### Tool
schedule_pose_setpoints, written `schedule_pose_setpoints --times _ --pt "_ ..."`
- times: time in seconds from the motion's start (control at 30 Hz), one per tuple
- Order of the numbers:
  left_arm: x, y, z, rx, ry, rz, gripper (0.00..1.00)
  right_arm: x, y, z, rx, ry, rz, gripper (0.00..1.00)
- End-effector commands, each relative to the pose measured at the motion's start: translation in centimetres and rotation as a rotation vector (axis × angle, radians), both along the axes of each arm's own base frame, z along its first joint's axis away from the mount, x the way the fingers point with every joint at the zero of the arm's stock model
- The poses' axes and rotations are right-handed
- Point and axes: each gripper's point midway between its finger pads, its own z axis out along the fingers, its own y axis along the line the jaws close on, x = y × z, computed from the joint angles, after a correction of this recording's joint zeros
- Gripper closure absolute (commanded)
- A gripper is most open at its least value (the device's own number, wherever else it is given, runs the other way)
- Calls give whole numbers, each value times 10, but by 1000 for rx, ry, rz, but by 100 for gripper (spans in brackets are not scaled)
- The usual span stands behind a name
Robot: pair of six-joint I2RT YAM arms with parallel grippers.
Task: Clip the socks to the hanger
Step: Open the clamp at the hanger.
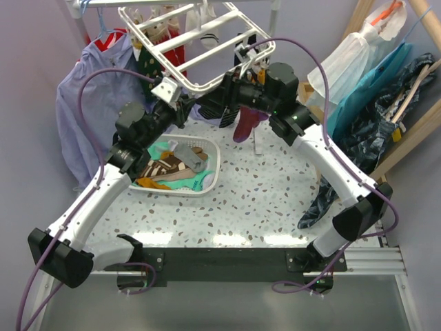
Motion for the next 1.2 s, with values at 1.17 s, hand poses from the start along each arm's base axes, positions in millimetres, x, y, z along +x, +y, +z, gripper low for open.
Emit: schedule_pose_setpoints --times 1.17 --pt "-16 -20 -46 239 -163 -95 100 38 26 20 49 -210 -208 29"
